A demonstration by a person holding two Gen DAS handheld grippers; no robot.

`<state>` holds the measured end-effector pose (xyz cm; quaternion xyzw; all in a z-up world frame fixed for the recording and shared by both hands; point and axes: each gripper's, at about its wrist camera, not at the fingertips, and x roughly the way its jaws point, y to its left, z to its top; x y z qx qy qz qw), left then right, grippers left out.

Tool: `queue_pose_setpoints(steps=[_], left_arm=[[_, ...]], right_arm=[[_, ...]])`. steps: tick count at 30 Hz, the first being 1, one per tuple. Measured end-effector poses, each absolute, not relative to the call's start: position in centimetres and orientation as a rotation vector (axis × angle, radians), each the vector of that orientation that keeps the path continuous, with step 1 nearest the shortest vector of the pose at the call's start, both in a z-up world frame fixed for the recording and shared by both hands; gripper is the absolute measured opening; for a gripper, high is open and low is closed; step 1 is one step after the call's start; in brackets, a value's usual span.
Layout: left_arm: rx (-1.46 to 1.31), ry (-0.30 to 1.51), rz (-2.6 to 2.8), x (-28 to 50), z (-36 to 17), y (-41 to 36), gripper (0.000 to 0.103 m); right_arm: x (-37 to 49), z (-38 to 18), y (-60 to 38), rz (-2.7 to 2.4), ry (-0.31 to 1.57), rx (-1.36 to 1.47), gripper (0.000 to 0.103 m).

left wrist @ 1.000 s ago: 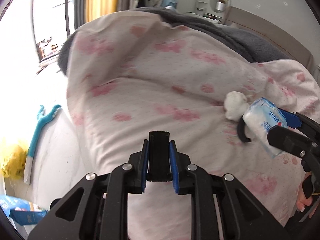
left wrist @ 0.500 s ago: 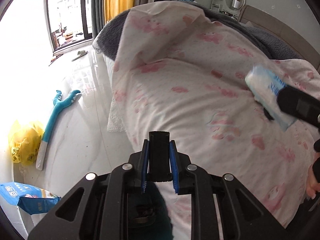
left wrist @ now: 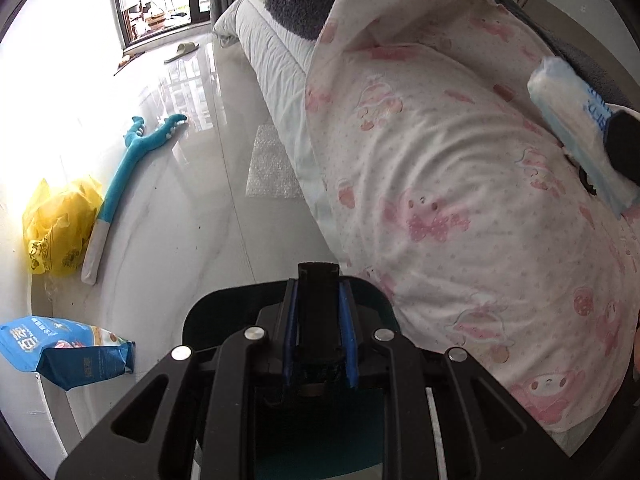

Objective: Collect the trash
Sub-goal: 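Carry the wipes pack in the right tool over the teal bin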

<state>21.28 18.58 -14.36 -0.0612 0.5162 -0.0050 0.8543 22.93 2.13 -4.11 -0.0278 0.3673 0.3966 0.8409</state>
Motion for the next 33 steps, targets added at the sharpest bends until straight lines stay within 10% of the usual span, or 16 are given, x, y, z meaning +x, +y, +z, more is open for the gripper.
queue_pose_setpoints(steps=[15,22,33], left_arm=[[-0.255,1.314,0.012,18.6,-20.8,23.4,0.022],[-0.281,1.358,0.034,17.2,-21.5,25.1,0.067],[-0.286,1.236,0.052,15.0,-17.8,27.4,0.078]], right_arm=[[22.1,-6.8,8.3,0.872,0.884,-0.146,0.072],[21.7,-8.1,10.5,0.877,0.924,-0.176,0.072],[22.0,-11.0,13.3,0.848,1.001,-0.204,0.072]])
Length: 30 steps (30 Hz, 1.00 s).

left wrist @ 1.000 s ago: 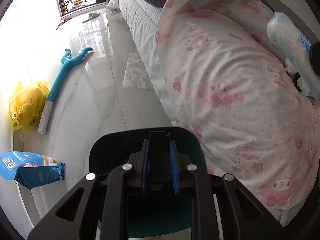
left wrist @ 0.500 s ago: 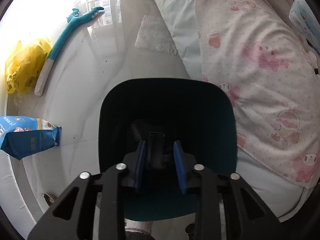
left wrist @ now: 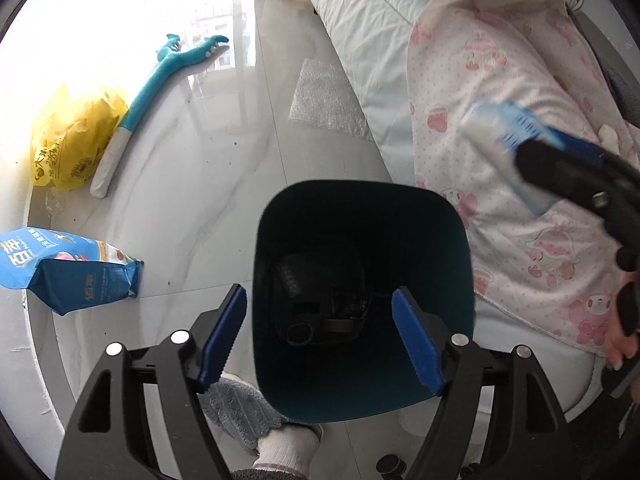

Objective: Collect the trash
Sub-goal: 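Carry the wipes pack in the right tool over the teal bin, then open the right tool to drop the wipes pack into the bin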

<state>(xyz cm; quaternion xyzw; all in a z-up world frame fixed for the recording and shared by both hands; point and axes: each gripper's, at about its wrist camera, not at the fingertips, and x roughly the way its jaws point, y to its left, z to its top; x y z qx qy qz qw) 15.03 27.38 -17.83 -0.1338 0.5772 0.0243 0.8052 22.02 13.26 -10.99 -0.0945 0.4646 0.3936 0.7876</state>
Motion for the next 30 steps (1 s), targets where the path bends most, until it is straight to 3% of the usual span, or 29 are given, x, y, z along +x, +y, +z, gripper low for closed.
queue_pose_setpoints(steps=[11,25,30], left_arm=[[-0.209,0.969,0.078,12.4,-12.8,29.3,0.078],[-0.211,0.765,0.1,11.0,-7.7,30.7,0.078],[-0.223,0.708,0.093,11.1,-6.0,30.3,0.078]], right_arm=[[21.4,-15.3,17.1,0.832,1.099,-0.268,0.072],[19.8,-20.0,20.0,0.818,1.196,-0.412,0.072],[19.8,-20.2,19.6,0.778,1.213,-0.45,0.08]])
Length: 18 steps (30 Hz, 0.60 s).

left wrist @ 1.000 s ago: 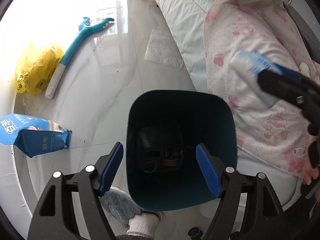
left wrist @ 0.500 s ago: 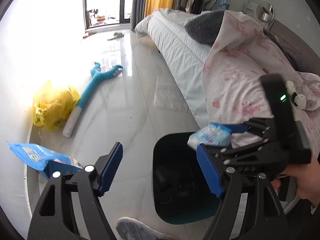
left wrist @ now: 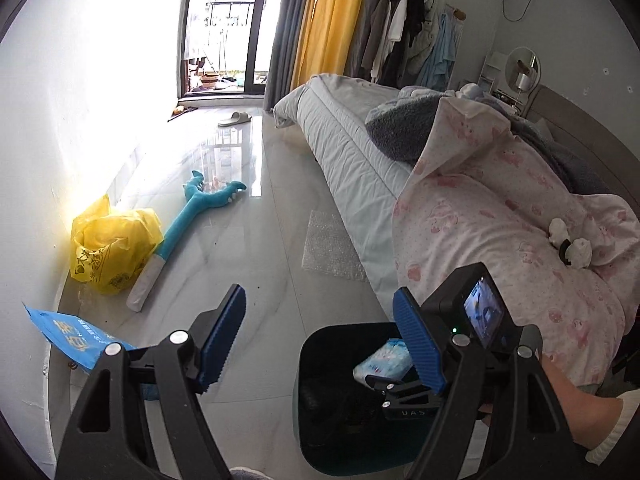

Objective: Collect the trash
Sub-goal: 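Open the right tool to drop the wipes pack into the bin, then move both tools back over the bed toward the bubble wrap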

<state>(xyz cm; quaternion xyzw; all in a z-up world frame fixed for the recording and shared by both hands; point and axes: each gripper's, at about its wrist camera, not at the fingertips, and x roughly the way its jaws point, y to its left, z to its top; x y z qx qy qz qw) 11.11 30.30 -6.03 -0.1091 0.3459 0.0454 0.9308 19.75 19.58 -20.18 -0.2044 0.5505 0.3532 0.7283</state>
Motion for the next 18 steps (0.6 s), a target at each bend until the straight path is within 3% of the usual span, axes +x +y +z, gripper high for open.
queue_pose_setpoints(steps=[4,18], left_arm=[[-0.223,0.671,0.079,11.5,-5.0,29.6,0.078],[-0.172,0.576,0.063,14.7,-1.9,25.0,0.078]], right_arm=[[20.0,-19.0,18.8,0.764,1.181,-0.447,0.085],[19.4,-12.7,15.6,0.898,1.056,-0.324,0.085]])
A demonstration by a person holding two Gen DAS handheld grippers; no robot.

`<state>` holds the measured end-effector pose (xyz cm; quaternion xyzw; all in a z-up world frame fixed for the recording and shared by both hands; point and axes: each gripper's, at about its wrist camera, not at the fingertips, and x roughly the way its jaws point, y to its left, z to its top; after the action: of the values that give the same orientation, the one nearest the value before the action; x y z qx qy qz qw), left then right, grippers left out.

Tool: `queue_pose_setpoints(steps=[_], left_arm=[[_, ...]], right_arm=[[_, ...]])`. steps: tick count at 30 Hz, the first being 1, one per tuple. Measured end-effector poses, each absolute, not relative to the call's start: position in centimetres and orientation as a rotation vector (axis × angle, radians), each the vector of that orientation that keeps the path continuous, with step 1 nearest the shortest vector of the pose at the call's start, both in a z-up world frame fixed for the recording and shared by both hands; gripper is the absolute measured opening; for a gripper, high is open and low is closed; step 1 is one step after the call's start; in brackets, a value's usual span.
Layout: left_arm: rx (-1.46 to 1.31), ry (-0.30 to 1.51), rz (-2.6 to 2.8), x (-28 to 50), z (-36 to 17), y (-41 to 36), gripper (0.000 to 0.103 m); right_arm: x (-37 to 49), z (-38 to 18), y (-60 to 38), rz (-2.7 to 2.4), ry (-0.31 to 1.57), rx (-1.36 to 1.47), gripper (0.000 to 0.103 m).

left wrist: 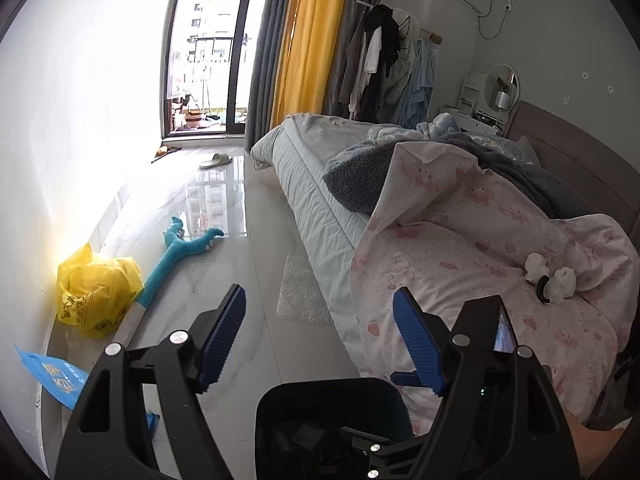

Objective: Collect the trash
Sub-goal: 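Move both tools back over the bed toward the bubble wrap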

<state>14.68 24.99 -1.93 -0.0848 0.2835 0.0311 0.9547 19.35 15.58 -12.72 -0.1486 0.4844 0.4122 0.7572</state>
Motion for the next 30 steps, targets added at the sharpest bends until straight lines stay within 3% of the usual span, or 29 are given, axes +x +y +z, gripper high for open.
queue_pose_setpoints(steps=[14,30], left_arm=[[-0.184,0.519,0.042,18.3,0.0,20.7,0.084],[-0.18,0.567,-0.072,22.1,-1.1,14.0,0.092]], right_arm=[[21.5,-5.3,6.7,0.83,0.763,-0.219,0.089],[25.3,-4.6,-3.6,0.671,0.713,-0.15,0.091]])
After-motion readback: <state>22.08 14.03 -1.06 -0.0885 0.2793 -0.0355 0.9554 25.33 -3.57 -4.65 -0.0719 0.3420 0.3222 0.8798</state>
